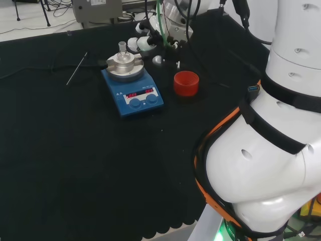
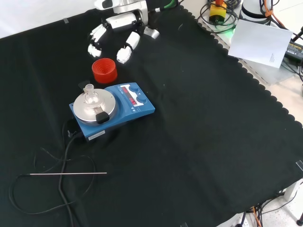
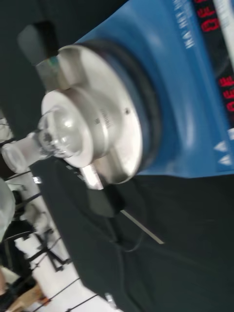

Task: Turn on the heater.

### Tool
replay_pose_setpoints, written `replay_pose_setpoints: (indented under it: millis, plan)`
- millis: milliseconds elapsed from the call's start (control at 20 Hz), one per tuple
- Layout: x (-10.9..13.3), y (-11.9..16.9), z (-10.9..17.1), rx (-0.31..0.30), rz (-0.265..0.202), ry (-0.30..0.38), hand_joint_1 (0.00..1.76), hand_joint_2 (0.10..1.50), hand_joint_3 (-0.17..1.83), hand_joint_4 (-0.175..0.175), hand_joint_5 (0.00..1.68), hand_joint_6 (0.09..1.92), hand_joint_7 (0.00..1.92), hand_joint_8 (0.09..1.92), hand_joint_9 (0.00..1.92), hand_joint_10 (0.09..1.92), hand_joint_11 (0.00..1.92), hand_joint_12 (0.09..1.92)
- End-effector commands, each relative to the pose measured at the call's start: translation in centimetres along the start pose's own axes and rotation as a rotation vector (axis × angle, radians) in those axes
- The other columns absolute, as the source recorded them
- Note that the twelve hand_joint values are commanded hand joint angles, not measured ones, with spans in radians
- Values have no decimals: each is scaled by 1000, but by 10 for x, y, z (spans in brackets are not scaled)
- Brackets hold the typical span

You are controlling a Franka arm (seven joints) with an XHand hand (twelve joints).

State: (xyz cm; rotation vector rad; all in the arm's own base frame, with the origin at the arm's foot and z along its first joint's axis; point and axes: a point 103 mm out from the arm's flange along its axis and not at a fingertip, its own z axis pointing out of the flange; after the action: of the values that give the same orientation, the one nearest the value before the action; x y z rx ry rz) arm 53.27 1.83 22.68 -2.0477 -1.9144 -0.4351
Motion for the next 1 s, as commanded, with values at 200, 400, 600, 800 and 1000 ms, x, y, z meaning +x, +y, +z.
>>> replay_pose_setpoints:
  millis: [200,400,600,800,1000]
  plan:
    - [-8,-47,0,245,6,-179,785,984,-175,-11,377,243,555,652,654,628,322,1322]
    - [-12,-62,1,281,9,-202,844,1002,-175,-1,355,203,572,652,674,638,374,1338]
    - [-19,-78,3,322,22,-212,867,1009,-175,1,372,132,693,656,772,606,519,1302]
    - [-22,-89,2,365,29,-225,881,1012,-175,8,384,87,876,683,902,559,695,1255]
    - [-20,-93,4,410,36,-271,914,1023,-175,1,387,87,1033,762,1152,476,1001,1113]
